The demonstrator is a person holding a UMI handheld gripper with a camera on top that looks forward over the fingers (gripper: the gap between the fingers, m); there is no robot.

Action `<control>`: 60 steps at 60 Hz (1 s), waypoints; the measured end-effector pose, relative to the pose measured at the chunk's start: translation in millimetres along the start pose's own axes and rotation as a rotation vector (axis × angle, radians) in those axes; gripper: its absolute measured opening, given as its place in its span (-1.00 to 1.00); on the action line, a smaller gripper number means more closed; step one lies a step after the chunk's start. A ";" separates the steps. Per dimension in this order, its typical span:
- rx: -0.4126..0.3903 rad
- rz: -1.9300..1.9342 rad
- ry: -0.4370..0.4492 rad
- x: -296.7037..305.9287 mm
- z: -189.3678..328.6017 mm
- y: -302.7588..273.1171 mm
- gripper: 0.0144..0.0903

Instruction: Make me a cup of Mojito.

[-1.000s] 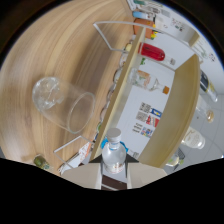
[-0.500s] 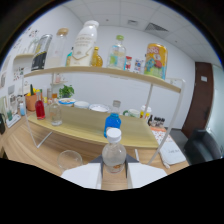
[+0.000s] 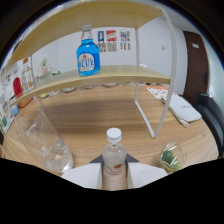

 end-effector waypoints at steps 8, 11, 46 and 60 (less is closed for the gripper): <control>-0.001 -0.016 0.007 0.1 1.4 5.5 -0.49; 0.000 -0.015 0.009 -0.4 0.9 6.0 -0.47; 0.069 -0.045 0.046 -21.7 -113.8 -35.4 0.87; 0.079 -0.064 -0.020 -79.4 -153.0 -28.7 0.89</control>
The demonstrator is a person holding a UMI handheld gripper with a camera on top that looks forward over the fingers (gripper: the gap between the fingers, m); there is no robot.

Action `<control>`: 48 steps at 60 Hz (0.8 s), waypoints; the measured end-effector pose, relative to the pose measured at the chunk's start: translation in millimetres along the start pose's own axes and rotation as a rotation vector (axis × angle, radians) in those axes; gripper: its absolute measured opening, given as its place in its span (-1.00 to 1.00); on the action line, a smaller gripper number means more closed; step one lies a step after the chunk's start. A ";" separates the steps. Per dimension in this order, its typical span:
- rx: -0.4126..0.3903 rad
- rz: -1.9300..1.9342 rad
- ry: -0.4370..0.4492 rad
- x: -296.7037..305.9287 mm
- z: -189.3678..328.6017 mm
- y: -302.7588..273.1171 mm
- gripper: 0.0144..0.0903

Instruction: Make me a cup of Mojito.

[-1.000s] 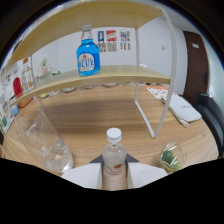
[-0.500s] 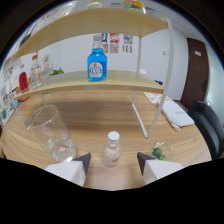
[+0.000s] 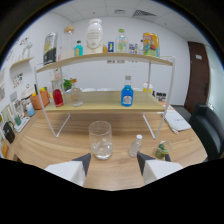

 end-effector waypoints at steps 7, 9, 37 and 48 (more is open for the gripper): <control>-0.001 0.005 -0.042 -29.4 -12.1 2.6 0.88; -0.004 0.010 -0.048 -36.1 -15.2 2.3 0.88; 0.128 0.042 -0.051 -137.3 -63.6 -146.6 0.86; 0.257 0.053 -0.050 -186.4 -63.4 -233.4 0.86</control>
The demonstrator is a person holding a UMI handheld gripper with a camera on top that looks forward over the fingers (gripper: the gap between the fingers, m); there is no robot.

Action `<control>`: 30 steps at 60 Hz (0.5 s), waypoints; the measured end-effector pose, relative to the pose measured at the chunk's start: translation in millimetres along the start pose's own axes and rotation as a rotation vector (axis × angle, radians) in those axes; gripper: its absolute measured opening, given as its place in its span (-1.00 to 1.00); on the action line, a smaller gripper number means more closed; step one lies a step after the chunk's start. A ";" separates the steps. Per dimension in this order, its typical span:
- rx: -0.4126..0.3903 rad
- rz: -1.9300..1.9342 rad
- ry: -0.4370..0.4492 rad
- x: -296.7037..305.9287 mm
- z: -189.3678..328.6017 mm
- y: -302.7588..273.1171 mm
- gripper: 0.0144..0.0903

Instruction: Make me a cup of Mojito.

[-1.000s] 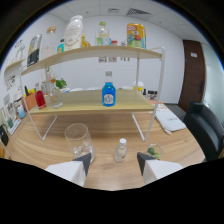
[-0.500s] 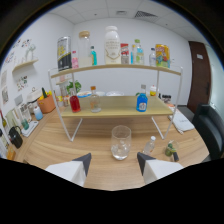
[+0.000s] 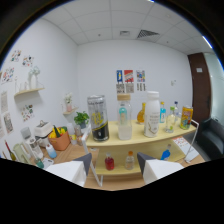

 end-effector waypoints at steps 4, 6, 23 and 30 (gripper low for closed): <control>0.052 -0.012 0.009 -13.1 10.9 -24.8 0.86; 0.075 -0.021 0.019 -18.8 14.8 -35.8 0.85; 0.107 -0.031 0.067 -42.8 68.8 -70.5 0.88; 0.100 -0.022 0.065 -46.4 96.4 -76.1 0.87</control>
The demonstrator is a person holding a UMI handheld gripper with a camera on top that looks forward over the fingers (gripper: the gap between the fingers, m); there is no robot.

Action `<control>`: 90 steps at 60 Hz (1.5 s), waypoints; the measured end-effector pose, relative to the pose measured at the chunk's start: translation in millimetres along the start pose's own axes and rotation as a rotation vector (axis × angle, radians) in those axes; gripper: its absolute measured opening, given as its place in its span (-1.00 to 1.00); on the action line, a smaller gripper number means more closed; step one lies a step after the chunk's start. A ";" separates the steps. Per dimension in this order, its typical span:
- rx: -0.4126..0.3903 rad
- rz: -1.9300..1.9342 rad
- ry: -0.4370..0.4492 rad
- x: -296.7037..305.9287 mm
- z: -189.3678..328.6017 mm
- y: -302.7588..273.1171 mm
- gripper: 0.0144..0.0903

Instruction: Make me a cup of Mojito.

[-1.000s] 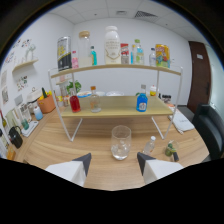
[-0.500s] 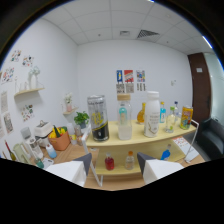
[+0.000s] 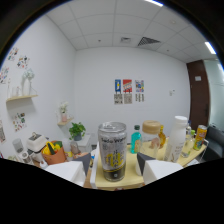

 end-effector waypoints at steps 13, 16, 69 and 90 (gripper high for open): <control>-0.013 0.010 0.002 -0.4 36.1 1.8 0.36; -0.006 0.008 0.011 0.7 40.4 0.2 0.17; -0.023 0.000 -0.066 45.3 -59.6 84.3 -0.04; -0.153 0.229 -0.078 100.8 -50.5 220.4 -0.03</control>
